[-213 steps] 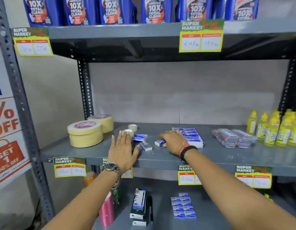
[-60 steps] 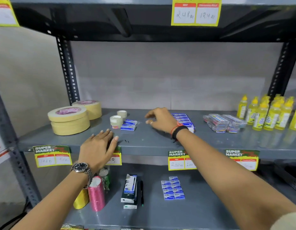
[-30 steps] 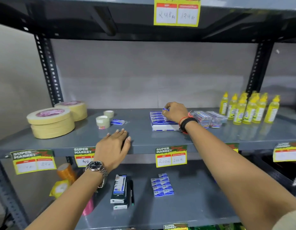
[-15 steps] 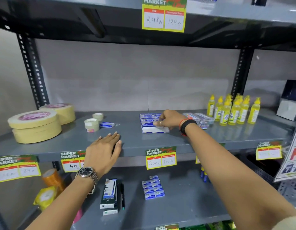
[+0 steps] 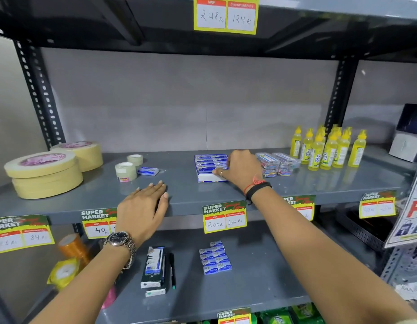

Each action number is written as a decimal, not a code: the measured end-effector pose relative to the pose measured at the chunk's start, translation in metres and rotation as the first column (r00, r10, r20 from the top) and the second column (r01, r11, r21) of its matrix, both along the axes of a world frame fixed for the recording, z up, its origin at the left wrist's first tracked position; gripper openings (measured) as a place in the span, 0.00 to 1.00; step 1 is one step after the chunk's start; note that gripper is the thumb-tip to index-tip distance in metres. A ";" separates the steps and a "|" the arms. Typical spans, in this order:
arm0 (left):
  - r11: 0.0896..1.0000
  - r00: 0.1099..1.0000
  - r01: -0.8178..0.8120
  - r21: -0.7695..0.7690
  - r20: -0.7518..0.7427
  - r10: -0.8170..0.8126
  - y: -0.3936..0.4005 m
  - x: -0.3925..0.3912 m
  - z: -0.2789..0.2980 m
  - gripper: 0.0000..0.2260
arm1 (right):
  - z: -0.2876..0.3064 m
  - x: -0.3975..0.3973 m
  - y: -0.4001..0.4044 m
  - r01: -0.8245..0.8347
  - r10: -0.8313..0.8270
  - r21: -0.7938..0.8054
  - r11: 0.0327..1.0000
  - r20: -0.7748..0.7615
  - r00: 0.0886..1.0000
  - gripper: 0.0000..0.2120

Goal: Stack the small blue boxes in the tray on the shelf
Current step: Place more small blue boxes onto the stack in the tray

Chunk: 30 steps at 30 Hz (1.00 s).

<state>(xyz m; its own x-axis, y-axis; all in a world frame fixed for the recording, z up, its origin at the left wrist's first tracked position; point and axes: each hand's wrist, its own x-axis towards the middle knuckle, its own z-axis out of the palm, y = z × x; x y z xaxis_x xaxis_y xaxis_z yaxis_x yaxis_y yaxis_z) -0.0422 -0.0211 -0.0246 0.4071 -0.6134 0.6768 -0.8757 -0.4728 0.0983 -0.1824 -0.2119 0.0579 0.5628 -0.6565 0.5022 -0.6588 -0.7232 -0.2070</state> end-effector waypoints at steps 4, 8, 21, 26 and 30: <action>1.000 1.000 0.001 -0.002 -0.004 -0.001 0.000 0.000 0.000 0.20 | 0.002 0.004 0.006 0.036 -0.036 0.014 0.999 -0.013 0.999 0.22; 1.000 1.000 -0.005 0.005 -0.003 0.005 0.000 -0.001 -0.001 0.20 | -0.001 0.008 0.006 0.022 -0.025 0.082 0.996 0.037 0.999 0.22; 1.000 1.000 -0.017 0.002 0.009 0.017 0.000 0.000 -0.001 0.20 | -0.035 0.001 -0.013 -0.093 0.074 0.100 0.991 0.184 0.980 0.09; 1.000 1.000 -0.023 0.004 0.008 0.023 -0.001 0.000 -0.001 0.20 | -0.041 -0.004 -0.009 -0.129 0.140 -0.081 0.988 0.152 0.978 0.16; 1.000 1.000 -0.015 -0.001 0.005 0.015 -0.001 0.000 -0.002 0.21 | -0.034 -0.007 -0.004 -0.245 0.243 -0.076 0.967 -0.037 0.969 0.25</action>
<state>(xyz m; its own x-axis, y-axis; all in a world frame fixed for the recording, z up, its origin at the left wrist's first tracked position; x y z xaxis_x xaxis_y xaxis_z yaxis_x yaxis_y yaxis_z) -0.0422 -0.0225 -0.0262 0.4124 -0.6068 0.6795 -0.8692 -0.4854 0.0940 -0.1890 -0.2162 0.0236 0.7152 -0.4564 0.5293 -0.4649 -0.8762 -0.1273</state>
